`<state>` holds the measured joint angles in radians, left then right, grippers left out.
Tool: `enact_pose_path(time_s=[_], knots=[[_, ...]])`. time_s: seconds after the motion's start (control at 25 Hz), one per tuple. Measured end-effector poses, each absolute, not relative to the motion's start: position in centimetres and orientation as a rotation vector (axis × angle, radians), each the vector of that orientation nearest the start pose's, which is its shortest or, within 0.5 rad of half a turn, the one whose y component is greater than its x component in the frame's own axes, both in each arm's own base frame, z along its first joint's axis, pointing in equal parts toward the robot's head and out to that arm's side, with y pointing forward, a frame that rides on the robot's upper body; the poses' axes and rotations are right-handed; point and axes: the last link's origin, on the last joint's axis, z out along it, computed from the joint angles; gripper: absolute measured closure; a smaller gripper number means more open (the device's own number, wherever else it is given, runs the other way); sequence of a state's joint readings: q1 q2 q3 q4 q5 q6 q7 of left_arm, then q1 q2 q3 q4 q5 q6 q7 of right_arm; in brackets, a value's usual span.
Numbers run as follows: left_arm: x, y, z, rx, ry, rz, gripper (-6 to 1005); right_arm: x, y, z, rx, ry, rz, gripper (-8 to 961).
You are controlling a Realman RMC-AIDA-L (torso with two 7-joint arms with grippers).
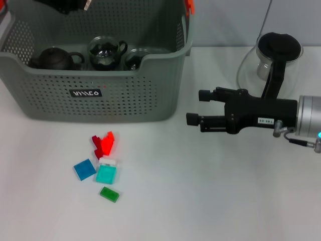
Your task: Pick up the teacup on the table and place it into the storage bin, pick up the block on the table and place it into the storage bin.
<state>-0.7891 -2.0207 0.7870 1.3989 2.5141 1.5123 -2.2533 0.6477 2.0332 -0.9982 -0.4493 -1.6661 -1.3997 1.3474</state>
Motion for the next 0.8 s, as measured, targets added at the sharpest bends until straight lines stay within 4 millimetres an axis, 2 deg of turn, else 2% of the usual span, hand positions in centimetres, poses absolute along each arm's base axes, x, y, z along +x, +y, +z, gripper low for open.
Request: enact_pose_path(time_s=[0.2,0.32,0.44,0.52,0.64,0.72,0.8], knots=[[-15.7,45.3,12.6,-2.289,-0.737,-0.096,876,22.1,36.0,-3.1,-2.764,0.611,0.807,38],[-16.1,45.8,12.9,-2.251,-0.745,-0.111,791,22.1,36.0,-3.0,-2.765,0.607,0.804,38],[-16.2,45.6,13.6,-2.237,-0.738,-0.114,705,22.1,36.1,-3.0,-2.766,0.603,0.800,38],[-15.9,44.7,14.3,-2.242,-0.736,-0.132,645,22.1,36.1,-3.0,-2.767,0.602,0.798,38],[-14.5,41.7,14.6,-2.346,-0.693,-0.192,554,22.1,36.1,-2.9,-2.767,0.602,0.798,38],[-13.4,38.9,13.6,-2.484,-0.632,-0.192,494,22.1,36.1,-2.9,-2.767,0.603,0.797,38],[-12.7,36.1,11.9,-2.622,-0.567,-0.121,417,22.1,36.1,-2.9,-2.766,0.603,0.795,38]])
